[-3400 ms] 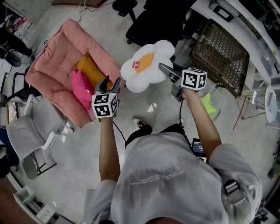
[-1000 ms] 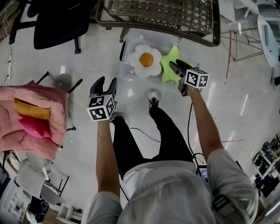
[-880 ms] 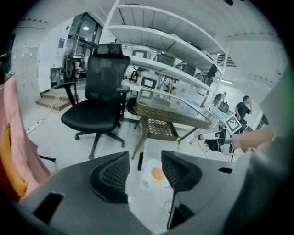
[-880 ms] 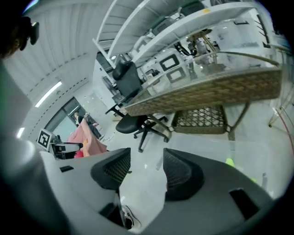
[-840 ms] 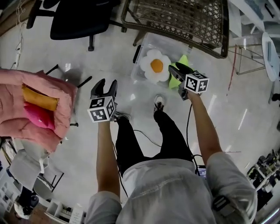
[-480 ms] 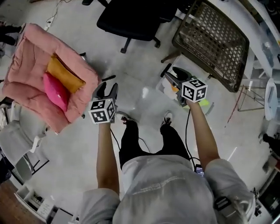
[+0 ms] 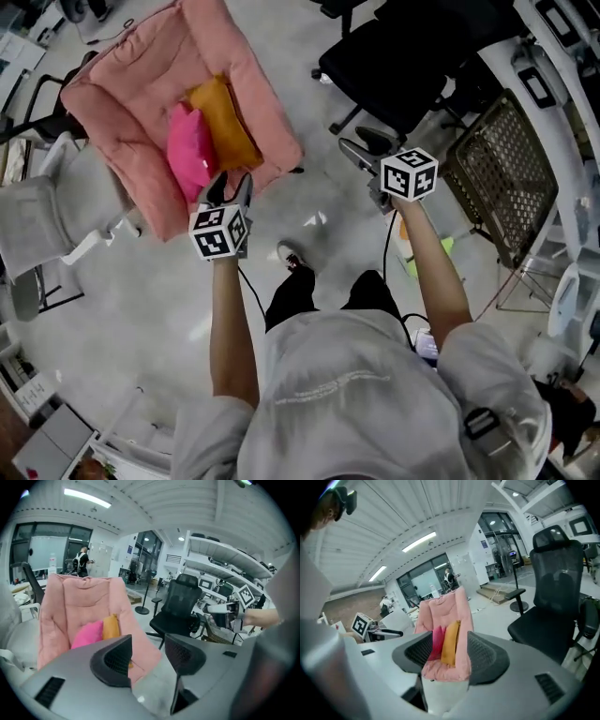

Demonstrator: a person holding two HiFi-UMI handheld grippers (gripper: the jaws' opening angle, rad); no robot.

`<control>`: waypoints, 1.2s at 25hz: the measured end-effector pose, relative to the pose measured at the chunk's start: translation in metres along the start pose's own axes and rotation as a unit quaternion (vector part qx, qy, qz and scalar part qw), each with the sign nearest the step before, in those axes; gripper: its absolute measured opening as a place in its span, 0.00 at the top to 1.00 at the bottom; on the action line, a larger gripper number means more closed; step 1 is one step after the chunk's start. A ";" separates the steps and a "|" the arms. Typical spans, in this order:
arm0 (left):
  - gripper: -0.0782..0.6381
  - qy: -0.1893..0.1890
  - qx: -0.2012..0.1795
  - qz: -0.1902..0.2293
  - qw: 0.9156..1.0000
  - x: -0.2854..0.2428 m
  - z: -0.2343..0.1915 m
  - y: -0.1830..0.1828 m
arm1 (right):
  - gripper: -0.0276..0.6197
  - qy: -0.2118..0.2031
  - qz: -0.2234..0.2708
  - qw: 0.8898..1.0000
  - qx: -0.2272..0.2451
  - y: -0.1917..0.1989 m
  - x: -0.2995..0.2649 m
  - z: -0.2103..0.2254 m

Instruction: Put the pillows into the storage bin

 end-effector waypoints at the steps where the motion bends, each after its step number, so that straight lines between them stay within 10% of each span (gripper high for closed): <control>1: 0.56 -0.010 0.004 0.003 1.000 0.008 -0.017 -0.004 | 0.58 -0.012 -0.002 1.000 0.005 -0.008 -0.019 -0.011; 13: 0.56 -0.119 0.086 0.013 0.989 0.055 -0.171 -0.012 | 0.54 -0.141 -0.104 0.981 0.085 -0.049 -0.249 -0.086; 30: 0.56 -0.184 0.194 -0.015 0.964 -0.021 -0.275 -0.029 | 0.45 -0.277 -0.290 0.895 0.195 -0.005 -0.473 -0.098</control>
Point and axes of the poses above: the fingertips, and each gripper's own axes: x backward along the fingers, z to its right, y out of its underside, the point moved 8 cm from there along x, backward along the fingers, and after that the axes turned 5 degrees about x, right-handed, at the moved point
